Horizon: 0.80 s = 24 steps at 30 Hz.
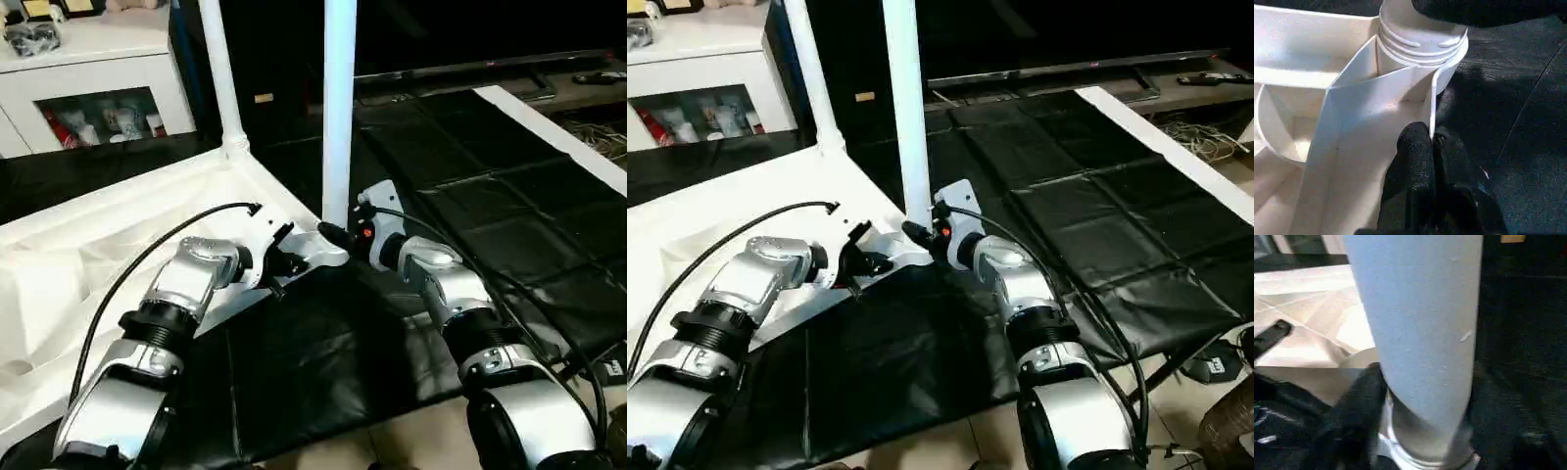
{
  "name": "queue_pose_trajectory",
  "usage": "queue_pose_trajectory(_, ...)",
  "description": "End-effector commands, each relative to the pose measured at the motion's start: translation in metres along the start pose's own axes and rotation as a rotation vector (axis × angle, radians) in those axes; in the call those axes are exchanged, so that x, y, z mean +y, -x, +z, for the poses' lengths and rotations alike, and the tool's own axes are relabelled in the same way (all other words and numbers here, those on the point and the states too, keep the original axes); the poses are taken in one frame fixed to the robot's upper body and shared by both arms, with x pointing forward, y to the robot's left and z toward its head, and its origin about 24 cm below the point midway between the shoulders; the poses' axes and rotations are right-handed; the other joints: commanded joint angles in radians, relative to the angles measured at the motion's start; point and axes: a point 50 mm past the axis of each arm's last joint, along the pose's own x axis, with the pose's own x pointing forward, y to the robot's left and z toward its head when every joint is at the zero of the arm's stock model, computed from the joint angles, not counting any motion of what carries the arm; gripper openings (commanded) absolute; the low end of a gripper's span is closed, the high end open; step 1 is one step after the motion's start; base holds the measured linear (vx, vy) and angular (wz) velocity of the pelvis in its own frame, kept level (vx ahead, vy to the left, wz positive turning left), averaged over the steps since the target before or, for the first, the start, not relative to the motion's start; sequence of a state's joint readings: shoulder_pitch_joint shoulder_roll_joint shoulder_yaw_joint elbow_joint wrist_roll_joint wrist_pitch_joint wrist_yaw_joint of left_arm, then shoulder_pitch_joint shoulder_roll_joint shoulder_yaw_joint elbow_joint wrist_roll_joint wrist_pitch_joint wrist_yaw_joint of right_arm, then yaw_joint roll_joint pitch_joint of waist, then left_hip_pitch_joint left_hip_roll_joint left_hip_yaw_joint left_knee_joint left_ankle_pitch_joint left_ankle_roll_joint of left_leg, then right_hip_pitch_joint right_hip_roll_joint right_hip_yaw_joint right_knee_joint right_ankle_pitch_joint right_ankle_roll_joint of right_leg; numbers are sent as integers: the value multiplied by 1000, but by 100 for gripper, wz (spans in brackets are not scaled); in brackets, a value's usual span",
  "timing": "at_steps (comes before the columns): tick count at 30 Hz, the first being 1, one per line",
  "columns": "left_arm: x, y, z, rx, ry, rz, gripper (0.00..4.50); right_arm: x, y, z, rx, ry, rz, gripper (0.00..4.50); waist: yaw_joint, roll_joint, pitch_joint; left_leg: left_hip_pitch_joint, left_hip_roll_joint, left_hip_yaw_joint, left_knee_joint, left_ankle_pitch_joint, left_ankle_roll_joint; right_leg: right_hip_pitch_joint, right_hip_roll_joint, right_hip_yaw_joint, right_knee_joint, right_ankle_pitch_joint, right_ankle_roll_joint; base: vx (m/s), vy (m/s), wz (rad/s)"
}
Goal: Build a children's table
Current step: Rotate leg to tighten
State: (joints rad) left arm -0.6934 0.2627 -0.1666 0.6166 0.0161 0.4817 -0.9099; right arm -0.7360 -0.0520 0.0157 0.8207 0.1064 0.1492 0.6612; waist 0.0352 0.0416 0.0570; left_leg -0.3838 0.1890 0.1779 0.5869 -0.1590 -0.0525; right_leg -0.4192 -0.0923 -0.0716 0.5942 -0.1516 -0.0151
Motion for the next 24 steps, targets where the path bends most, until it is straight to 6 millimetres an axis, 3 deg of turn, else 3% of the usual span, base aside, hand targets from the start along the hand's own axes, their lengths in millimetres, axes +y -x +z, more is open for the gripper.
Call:
queue_pose_trajectory(1, -15, -7, 20, -84, -75, -93, 0, 31, -14, -9, 27, -27, 179, 302, 13, -12, -74, 8, 28, -11, -69, -260, 55, 61, -53, 34, -70, -285, -213, 0, 0, 0)
queue_pose_trajectory(5, -17, -1, 11, -62, -104, -150, 0, 18, -2, -9, 18, -7, 194, 327, 16, -8, -76, 11, 29, -8, -66, -238, 59, 60, -52, 34, -67, -251, -228, 0, 0, 0)
queue_pose_trajectory(10, -16, 8, -2, -7, -196, -217, 0, -2, 23, -8, 19, 78, 255, 358, 39, -6, -77, 16, 36, -5, -64, -233, 64, 57, -50, 34, -62, -219, -245, 0, 0, 0)
queue_pose_trajectory(15, -18, 15, -8, 22, -265, -309, 0, -13, 44, -7, 46, 174, 366, 358, 64, -6, -71, 26, 41, -4, -70, -311, 35, 50, -52, 37, -71, -322, -215, 0, 0, 0)
queue_pose_trajectory(18, -22, 23, -12, 50, -304, -405, 0, -17, 58, -2, 62, 218, 477, 358, 66, -7, -71, 20, 40, -6, -72, -315, 34, 54, -52, 37, -69, -338, -205, 0, 0, 0)
queue_pose_trajectory(24, -23, 30, -18, 113, -360, -493, 0, -17, 71, 1, 127, 255, 647, 358, 72, -8, -72, 21, 40, -5, -69, -302, 44, 52, -52, 39, -71, -341, -209, 0, 0, 0)
